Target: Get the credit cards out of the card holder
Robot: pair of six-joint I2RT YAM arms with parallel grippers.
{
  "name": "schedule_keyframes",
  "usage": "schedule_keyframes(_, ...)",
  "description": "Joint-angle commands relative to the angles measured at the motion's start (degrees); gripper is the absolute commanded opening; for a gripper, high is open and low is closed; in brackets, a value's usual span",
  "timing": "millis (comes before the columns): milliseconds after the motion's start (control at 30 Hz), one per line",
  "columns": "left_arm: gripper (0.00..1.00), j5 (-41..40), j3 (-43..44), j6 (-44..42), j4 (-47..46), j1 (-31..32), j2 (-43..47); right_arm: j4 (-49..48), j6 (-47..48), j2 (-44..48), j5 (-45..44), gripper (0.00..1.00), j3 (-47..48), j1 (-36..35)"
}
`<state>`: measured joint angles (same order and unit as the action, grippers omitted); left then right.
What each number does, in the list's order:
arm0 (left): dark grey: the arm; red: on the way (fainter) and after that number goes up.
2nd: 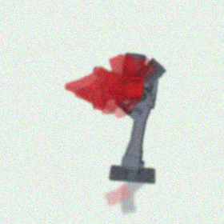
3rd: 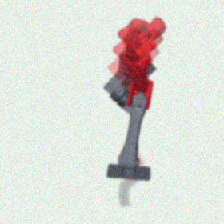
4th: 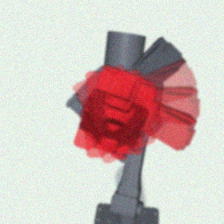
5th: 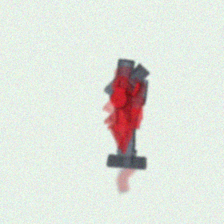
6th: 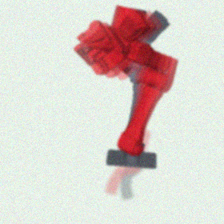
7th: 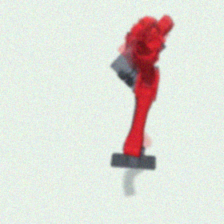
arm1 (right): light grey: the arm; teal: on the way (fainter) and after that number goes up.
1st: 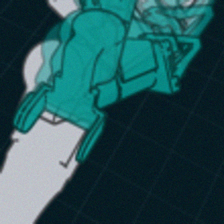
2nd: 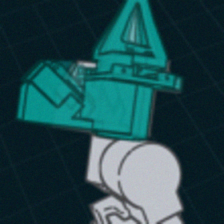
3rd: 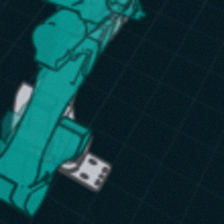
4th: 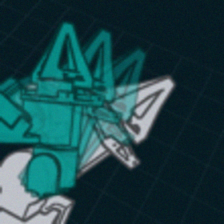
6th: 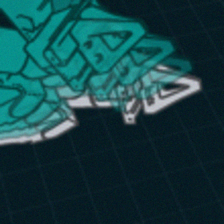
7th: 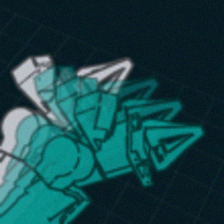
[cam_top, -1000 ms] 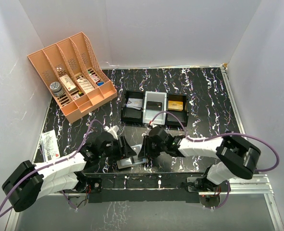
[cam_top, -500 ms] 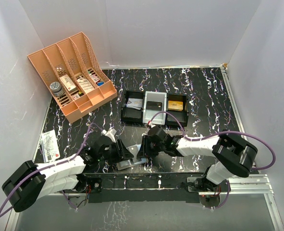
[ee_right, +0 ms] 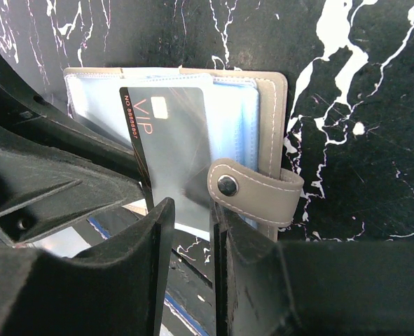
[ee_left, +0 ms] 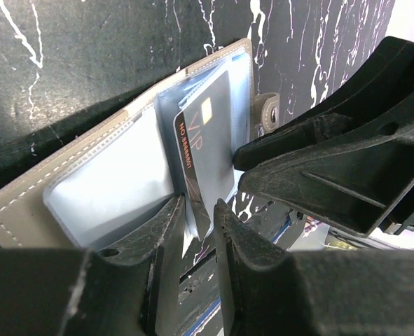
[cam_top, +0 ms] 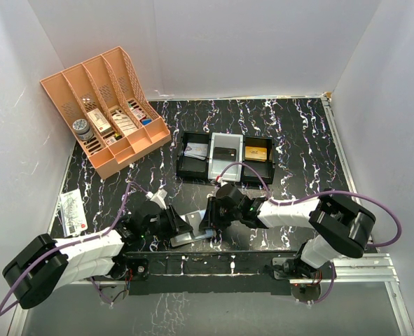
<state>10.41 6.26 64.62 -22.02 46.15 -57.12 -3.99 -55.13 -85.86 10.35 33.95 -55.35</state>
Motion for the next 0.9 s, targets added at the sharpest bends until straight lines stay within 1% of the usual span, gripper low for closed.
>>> schedule_keyframes(0,0.21,-0.9,-0.7,0.9,-2.2,0.2,1.2,4.5,1.2,-1.0,-3.1,0.26,-1.9,0.0)
schedule_keyframes(233,0.15,-0.8,-0.6,1.0,-2.5,0.2,0.3,4.9,1.0,-0.5,-3.3,0.26,-1.7,0.0)
schedule_keyframes(367,0.04,-0.7,-0.4,1.1,-2.4,0.1,-0.3,5.1,0.9,-0.2,-3.6,0.26,-1.7,0.0)
schedule_keyframes(467,0.00,-0.7,-0.1,1.0,-1.8,0.1,-0.4,5.6,1.0,0.0,-4.2,0.27,-1.6,0.0)
schedule_keyframes(567,0.00,-1.1,0.3,1.0,0.1,0.1,0.2,6.1,1.0,0.1,-4.6,0.27,-1.6,0.0)
schedule_keyframes(867,0.00,-3.4,0.9,0.6,11.3,0.1,6.2,6.4,1.1,2.2,-5.6,0.27,-1.6,0.0)
